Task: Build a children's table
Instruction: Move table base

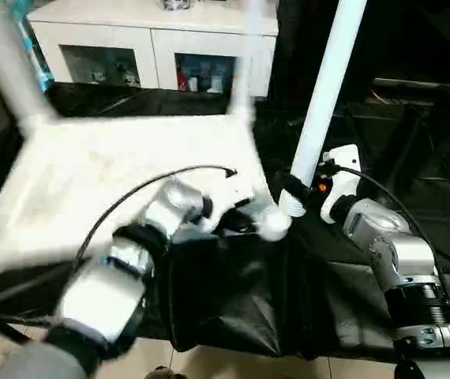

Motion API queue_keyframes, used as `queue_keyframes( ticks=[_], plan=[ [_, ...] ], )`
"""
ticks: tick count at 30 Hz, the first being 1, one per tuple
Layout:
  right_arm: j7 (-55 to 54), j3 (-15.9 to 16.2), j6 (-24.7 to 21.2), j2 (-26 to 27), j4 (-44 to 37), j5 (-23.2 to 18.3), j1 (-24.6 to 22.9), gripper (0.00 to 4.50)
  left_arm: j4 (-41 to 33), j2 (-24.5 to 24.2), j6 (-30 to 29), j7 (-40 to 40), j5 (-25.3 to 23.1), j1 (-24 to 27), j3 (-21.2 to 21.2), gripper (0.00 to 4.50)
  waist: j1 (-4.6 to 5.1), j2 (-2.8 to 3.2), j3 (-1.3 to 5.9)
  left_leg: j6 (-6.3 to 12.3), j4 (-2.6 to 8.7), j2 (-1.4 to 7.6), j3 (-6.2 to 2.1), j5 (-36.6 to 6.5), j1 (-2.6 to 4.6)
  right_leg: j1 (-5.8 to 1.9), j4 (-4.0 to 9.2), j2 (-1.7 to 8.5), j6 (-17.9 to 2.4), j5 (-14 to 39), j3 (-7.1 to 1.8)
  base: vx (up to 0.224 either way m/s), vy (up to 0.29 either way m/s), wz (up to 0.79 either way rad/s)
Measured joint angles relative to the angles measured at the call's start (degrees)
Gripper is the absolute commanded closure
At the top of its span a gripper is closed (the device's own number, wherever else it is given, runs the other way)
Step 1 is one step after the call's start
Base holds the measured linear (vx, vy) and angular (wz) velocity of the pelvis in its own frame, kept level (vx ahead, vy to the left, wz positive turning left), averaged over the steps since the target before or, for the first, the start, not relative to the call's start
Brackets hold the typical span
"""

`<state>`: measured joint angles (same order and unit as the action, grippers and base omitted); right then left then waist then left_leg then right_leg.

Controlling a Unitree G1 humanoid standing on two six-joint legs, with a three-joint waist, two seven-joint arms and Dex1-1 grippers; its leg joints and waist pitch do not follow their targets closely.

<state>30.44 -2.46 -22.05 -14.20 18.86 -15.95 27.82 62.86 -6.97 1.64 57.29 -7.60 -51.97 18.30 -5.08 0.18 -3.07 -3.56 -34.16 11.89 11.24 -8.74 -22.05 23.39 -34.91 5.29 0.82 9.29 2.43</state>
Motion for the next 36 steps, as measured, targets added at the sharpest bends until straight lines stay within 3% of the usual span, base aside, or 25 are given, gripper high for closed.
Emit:
queue_keyframes(
  ticks=[5,7,12,18,36],
  plan=[
    [-0.05,0.09,0.00,0.00,0.00,0.12,-0.01,2.57,-2.67,-1.08,5.04,-1.25,-1.31,2.54,0.77,4.50,-0.05,0.03,0.02,0.00,0.02,-0.01,0.01,0.00,0.05,0.00,0.00,0.02,0.03,0.02,-0.02,0.000,0.000,0.00],
    [-0.05,0.11,0.01,0.01,0.00,0.12,-0.01,2.57,-3.00,-1.62,7.81,-1.07,-1.83,3.16,1.32,4.04,-0.07,0.04,0.02,0.00,0.08,-0.02,0.01,0.00,0.07,0.00,-0.01,0.02,0.04,0.02,0.00,0.000,0.000,0.00],
    [0.05,0.27,0.03,0.01,0.00,0.49,-0.01,2.57,-5.07,-2.37,13.68,-1.13,-0.26,6.30,-0.52,3.55,-0.07,-0.14,-0.08,-0.01,0.10,-0.03,0.00,0.01,0.00,0.03,0.01,0.03,0.16,0.09,-0.03,0.000,0.000,0.00],
    [0.35,0.33,0.11,-0.17,0.27,0.69,0.03,2.57,-5.87,-3.03,13.68,1.64,3.78,6.47,-3.96,3.53,-0.09,-0.34,-0.18,0.04,0.17,-0.03,0.07,-0.03,-0.21,0.27,0.04,0.03,0.14,0.11,-0.05,0.000,0.000,0.00],
    [1.23,0.61,0.25,-0.25,1.58,0.90,1.07,2.57,-4.81,-7.15,13.53,8.27,3.41,6.75,-3.74,3.53,-0.07,-0.55,-0.30,0.04,0.18,-0.03,0.13,-0.03,-0.32,0.46,0.00,0.03,0.14,0.12,-0.11,0.000,0.000,0.00]
  ],
)
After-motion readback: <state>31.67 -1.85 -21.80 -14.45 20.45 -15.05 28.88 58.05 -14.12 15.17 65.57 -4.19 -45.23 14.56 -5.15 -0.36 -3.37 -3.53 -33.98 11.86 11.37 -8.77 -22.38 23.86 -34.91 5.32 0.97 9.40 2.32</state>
